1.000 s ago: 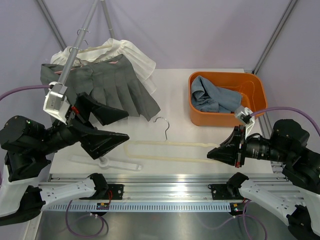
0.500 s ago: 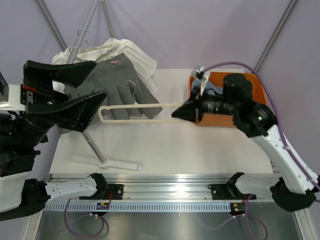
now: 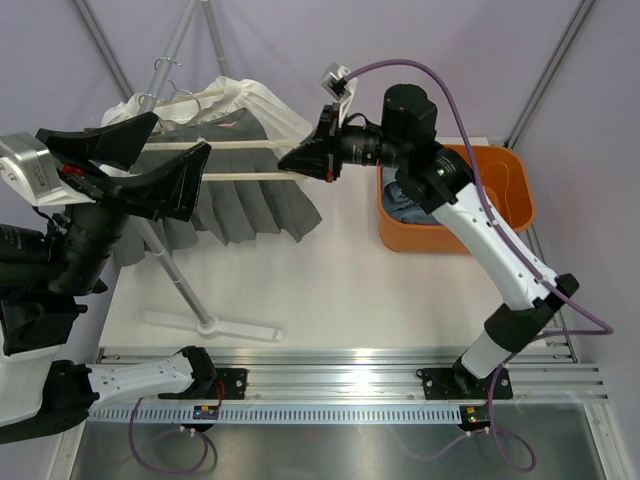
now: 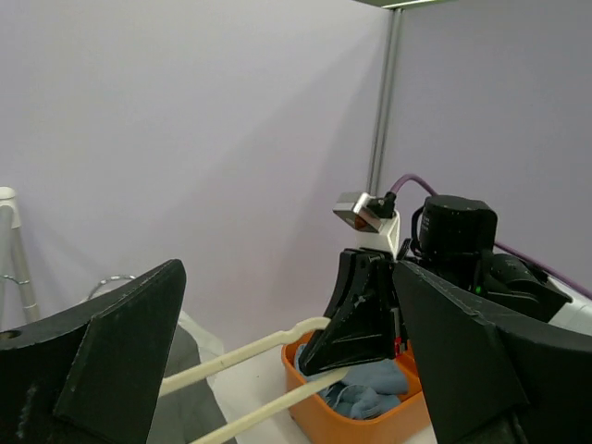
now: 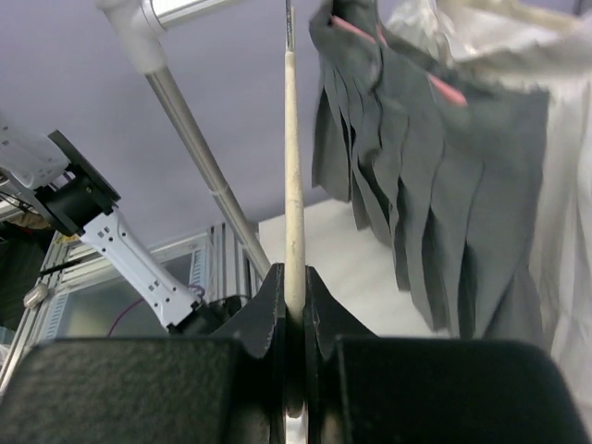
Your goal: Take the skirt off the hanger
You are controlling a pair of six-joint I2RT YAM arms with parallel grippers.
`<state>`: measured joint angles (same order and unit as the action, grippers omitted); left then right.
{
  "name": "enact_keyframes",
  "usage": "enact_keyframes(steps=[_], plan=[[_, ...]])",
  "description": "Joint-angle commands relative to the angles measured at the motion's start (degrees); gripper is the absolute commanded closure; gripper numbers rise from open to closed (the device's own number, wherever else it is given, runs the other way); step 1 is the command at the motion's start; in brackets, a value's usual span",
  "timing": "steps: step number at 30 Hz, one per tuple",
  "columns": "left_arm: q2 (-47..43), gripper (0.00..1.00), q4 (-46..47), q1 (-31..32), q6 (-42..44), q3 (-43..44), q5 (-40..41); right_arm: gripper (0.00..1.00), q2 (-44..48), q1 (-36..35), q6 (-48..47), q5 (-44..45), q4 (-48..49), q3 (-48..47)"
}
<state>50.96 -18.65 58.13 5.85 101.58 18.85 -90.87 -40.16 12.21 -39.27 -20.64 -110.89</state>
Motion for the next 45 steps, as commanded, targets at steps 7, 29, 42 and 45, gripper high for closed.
enact_keyframes(steps=[7, 29, 42, 45], plan=[[-0.2, 0.01, 0.6, 0.0, 4.3, 2.3, 4.5, 1.0, -14.3, -6.4, -1.7, -3.3, 1.1, -20.1], [-0.2, 0.01, 0.5, 0.0, 3.6, 1.3, 6.6, 0.95, -10.4, -11.7, -5.2, -3.2, -1.0, -8.6], [-0.7, 0.01, 1.1, 0.0, 2.1, 0.1, 9.1, 0.17, -7.8, -8.5, -3.5, 17.6, 4.5, -10.2], [-1.0, 0.01, 1.1, 0.0, 2.2, -0.2, 8.9, 0.19, -9.8, -5.5, -2.4, 19.3, 4.8, -12.8]])
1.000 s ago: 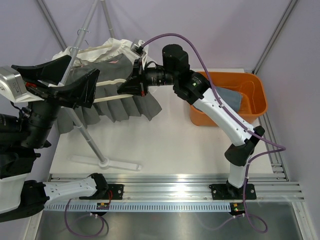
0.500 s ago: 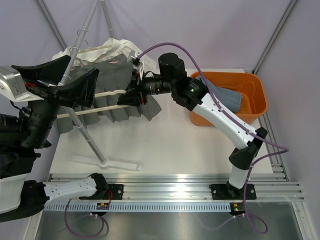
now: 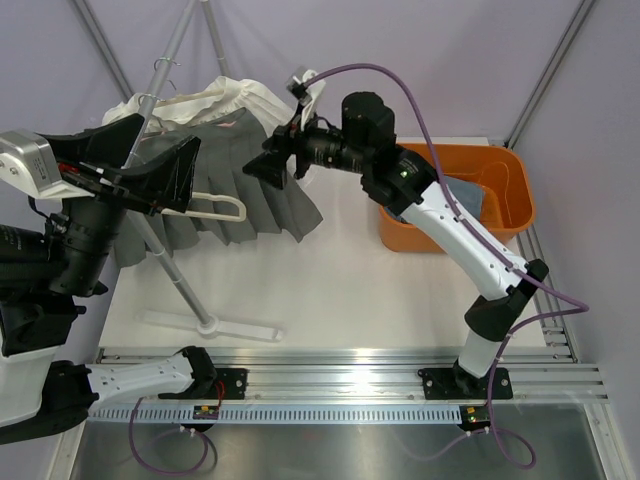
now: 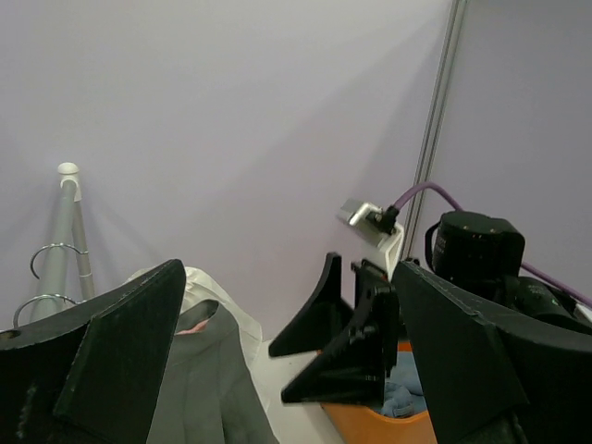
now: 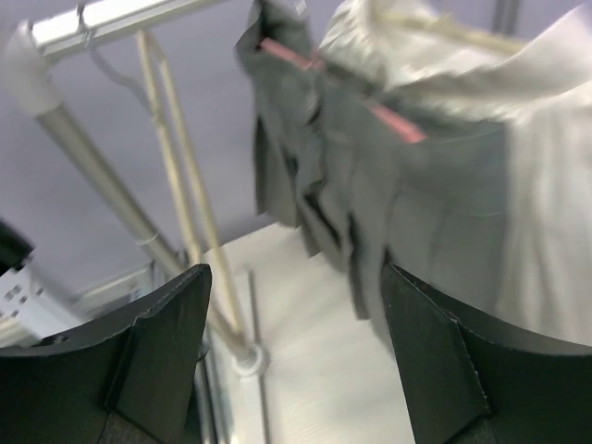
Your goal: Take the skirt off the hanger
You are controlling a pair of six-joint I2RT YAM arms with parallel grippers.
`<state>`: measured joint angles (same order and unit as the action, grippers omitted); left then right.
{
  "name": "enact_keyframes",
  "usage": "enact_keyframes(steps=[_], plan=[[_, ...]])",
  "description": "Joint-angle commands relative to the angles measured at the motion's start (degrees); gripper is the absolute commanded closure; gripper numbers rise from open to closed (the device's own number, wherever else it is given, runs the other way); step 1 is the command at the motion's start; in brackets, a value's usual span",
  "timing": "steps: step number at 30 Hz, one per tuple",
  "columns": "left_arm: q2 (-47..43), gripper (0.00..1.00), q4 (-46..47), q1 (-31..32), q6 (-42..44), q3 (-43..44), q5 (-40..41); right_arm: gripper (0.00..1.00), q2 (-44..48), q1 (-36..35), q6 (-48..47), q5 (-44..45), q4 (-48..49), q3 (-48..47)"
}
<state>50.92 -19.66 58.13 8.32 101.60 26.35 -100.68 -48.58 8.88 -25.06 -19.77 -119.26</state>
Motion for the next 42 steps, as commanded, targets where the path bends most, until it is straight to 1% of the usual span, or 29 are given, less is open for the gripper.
enact_keyframes(steps=[1, 4, 5, 6, 9, 11, 14, 22, 25, 29, 35, 36, 39, 40, 42], plan=[[-1.1, 0.01, 2.1, 0.0, -0.2, -0.4, 1.2, 0.19, -1.4, 3.7, 0.8, 5.0, 3.7, -5.2], [-1.5, 0.01, 2.2, 0.0, -0.1, -1.1, 1.0, 0.2, -5.0, 6.6, -0.2, 2.4, 1.9, -9.7], [-1.7, 0.01, 2.3, 0.0, 0.0, -1.2, 1.0, 0.2, -6.0, 7.9, -0.6, 1.4, 1.4, -12.5], [-2.0, 0.01, 2.4, 0.0, 0.3, -1.8, 1.0, 0.2, -8.2, 8.1, -1.2, -0.2, 0.8, -14.1], [-2.4, 0.01, 2.9, 0.0, 0.7, -2.2, 0.9, 0.2, -12.3, 8.6, -5.0, -1.7, -2.5, -19.7], [-2.7, 0.01, 3.0, 0.0, 1.3, -2.2, 0.8, 0.2, -13.9, 8.6, -6.9, -3.3, -3.8, -22.3], [-3.2, 0.01, 3.6, 0.0, 2.1, -2.1, 1.0, 0.21, -15.3, 8.6, -8.5, -5.6, -2.9, -22.1], [-4.6, 0.01, 5.2, 0.0, 2.2, -2.8, -0.1, 0.23, -16.4, 8.7, -8.5, -10.4, 1.6, -19.3], [-4.9, 0.01, 5.2, 0.0, 1.9, -3.2, -0.2, 0.24, -18.5, 8.6, -8.5, -12.6, 1.7, -20.9], [-5.1, 0.01, 5.3, 0.0, 1.3, -3.1, -0.9, 0.28, -22.3, 8.6, -7.2, -15.8, 1.9, -26.3], [-5.1, 0.01, 5.7, 0.0, 1.2, -3.1, -1.6, 0.3, -25.1, 8.5, -6.6, -17.6, 4.0, -27.8], [-5.1, 0.01, 5.7, 0.0, 1.2, -3.2, -1.8, 0.31, -25.7, 8.4, -6.4, -18.4, 4.4, -28.1], [-4.9, 0.01, 5.8, 0.0, 1.3, -3.3, -2.0, 0.44, -27.1, 8.0, -5.8, -21.3, 5.7, -29.6], [-4.9, 0.01, 5.9, 0.0, 1.3, -3.3, -2.0, 0.55, -27.3, 7.9, -5.7, -22.0, 6.1, -30.1], [-4.8, 0.01, 5.8, 0.0, 1.2, -3.3, -2.1, 0.67, -27.8, 7.4, -5.4, -23.1, 7.5, -30.1]])
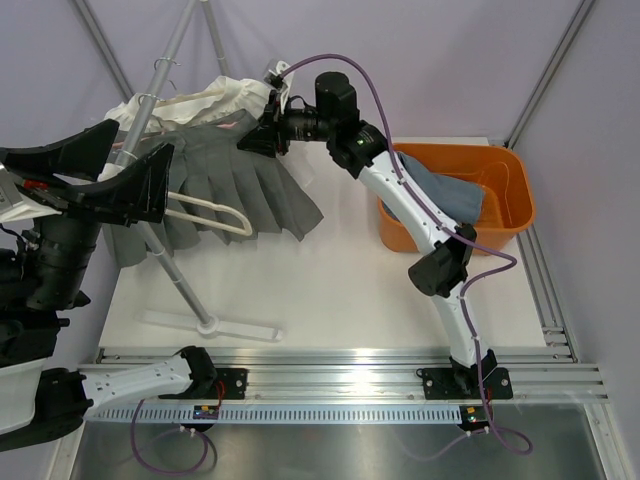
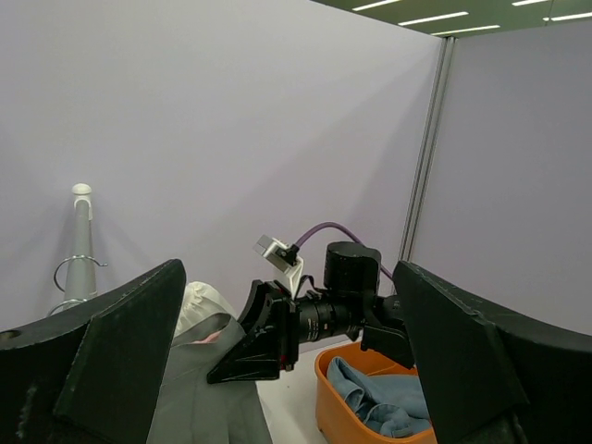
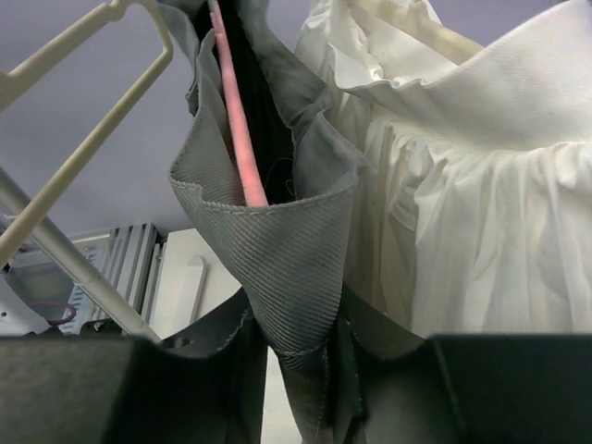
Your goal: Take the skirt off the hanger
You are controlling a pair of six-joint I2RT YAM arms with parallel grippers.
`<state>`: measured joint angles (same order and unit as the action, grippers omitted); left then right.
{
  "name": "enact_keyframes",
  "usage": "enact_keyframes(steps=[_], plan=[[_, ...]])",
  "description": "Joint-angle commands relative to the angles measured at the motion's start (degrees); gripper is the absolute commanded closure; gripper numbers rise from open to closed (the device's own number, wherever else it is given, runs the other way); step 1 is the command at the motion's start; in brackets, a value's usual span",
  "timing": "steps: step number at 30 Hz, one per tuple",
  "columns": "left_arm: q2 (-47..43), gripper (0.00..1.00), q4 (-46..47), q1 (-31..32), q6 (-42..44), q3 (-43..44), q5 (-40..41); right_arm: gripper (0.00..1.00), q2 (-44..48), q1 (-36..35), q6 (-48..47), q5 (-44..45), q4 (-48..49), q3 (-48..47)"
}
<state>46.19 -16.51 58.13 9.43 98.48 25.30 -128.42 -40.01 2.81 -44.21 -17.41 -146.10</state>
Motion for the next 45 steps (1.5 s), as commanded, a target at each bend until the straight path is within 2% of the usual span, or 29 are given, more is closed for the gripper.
enact_keyframes(steps=[1, 2, 7, 8, 9, 11, 12, 17, 23, 28, 40, 44, 45], plan=[[-0.1, 0.01, 2.5, 0.0, 0.1, -0.3, -1.0, 0.69, -0.2, -1.6, 0.6, -4.2, 5.5, -3.3], [0.0, 0.01, 2.5, 0.0, 0.1, -0.3, -1.0, 0.71, -0.2, -1.7, 0.8, -4.7, 6.1, -3.4], [-0.2, 0.01, 2.1, 0.0, 0.0, -0.5, -1.0, 0.69, -1.1, -2.0, 6.0, -8.4, 12.2, -4.4], [-0.3, 0.01, 2.0, 0.0, 0.0, -0.5, -1.0, 0.72, -1.9, -1.9, 7.4, -9.3, 12.7, -5.1], [-0.3, 0.01, 2.0, 0.0, 0.0, -0.5, -1.0, 0.75, -2.4, -2.0, 7.9, -9.7, 13.4, -5.9], [-0.3, 0.01, 2.1, 0.0, -0.1, -0.4, -1.1, 0.88, -3.1, -2.0, 9.3, -11.0, 14.8, -7.2], [-0.4, 0.01, 2.1, 0.0, -0.3, -0.4, -1.3, 1.0, -3.5, -1.9, 11.1, -12.2, 16.6, -7.0], [-0.1, 0.01, 2.1, 0.0, -0.6, -0.4, -1.7, 1.0, -4.0, -2.0, 16.6, -15.2, 22.9, -5.7], [0.4, 0.01, 2.6, 0.0, -1.2, -0.5, -2.8, 1.0, -6.2, -2.1, 22.9, -14.6, 30.3, -7.5], [1.2, 0.01, 2.5, 0.0, -1.5, -0.2, -3.4, 1.0, -8.3, -2.8, 23.0, -12.7, 29.7, -12.1], [3.3, 0.01, 1.5, 0.0, -4.1, 1.4, -7.9, 1.0, -10.6, -4.2, 23.9, -10.1, 32.2, -11.7], [4.8, 0.01, -1.8, 0.0, -9.0, 3.0, -10.6, 1.0, -7.2, -4.0, 23.1, -8.0, 32.6, -6.6], [5.0, 0.01, -2.6, 0.0, -9.9, 3.3, -11.1, 1.0, -6.0, -3.9, 22.6, -7.7, 32.6, -2.2]])
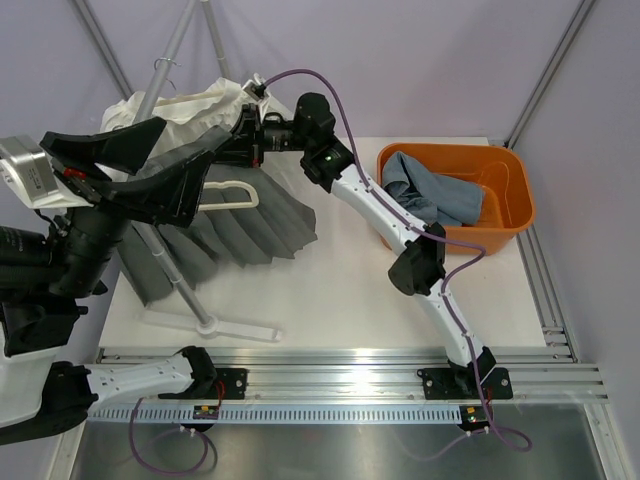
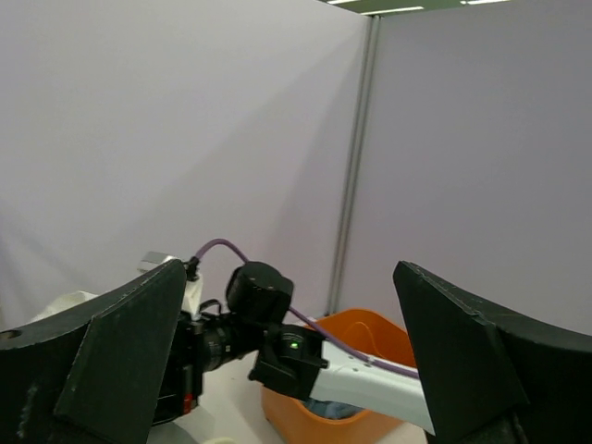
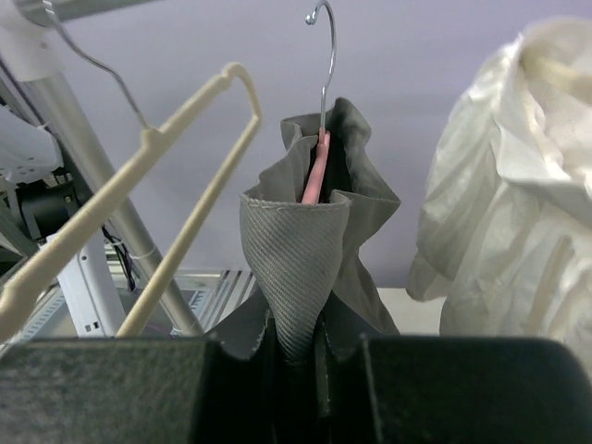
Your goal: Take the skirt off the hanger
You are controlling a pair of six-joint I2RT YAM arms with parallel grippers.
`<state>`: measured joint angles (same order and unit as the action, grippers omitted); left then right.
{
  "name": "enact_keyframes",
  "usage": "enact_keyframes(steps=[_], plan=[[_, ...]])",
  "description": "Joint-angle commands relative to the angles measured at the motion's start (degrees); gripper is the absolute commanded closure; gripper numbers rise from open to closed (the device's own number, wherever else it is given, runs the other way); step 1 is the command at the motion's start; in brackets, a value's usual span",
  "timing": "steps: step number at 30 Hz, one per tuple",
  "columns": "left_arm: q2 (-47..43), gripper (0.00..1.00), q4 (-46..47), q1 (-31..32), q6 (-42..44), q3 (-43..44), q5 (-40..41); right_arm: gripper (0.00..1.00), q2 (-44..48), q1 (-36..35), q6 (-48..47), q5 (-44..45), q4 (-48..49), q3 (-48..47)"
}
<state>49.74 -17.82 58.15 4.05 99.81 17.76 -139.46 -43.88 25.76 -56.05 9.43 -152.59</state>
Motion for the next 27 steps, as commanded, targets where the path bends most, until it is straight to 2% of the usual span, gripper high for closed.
enact_keyframes(steps=[1, 5, 7, 9, 11, 15, 20, 24, 27], plan=[[1.6, 0.01, -1.9, -0.1, -7.2, 2.0, -4.3, 1.0, 6.6, 0.1, -0.7, 4.7, 5.8, 7.0], [1.8, 0.01, -6.1, -0.1, -10.9, 0.7, -9.1, 1.0, 17.8, 0.6, -2.6, 9.8, 8.0, 22.6], [1.6, 0.01, -6.9, -0.1, -13.3, 0.0, -11.7, 1.0, 22.4, 1.1, -2.6, 11.5, 10.0, 33.8], [1.3, 0.01, -5.8, -0.1, -15.0, -1.5, -16.9, 1.0, 29.3, 1.2, -3.3, 13.7, 13.5, 44.8], [0.9, 0.02, -2.9, -0.1, -18.5, -4.0, -21.3, 1.0, 36.2, 1.2, -3.7, 15.0, 15.0, 50.9], [0.8, 0.02, 0.8, -0.1, -23.4, -7.3, -25.1, 1.0, 47.0, 1.3, -4.9, 18.6, 14.4, 65.5], [1.7, 0.05, 2.4, -0.1, -27.3, -10.1, -26.2, 1.0, 61.0, 1.3, -8.2, 26.4, 7.7, 75.3], [4.9, 0.21, -2.4, -0.1, -28.1, -8.1, -22.9, 1.0, 69.8, 1.4, -10.0, 31.4, 1.8, 81.6], [7.7, 0.24, -6.6, -0.1, -28.0, -5.9, -18.0, 1.0, 75.5, 1.3, -10.4, 33.9, -2.4, 84.0]])
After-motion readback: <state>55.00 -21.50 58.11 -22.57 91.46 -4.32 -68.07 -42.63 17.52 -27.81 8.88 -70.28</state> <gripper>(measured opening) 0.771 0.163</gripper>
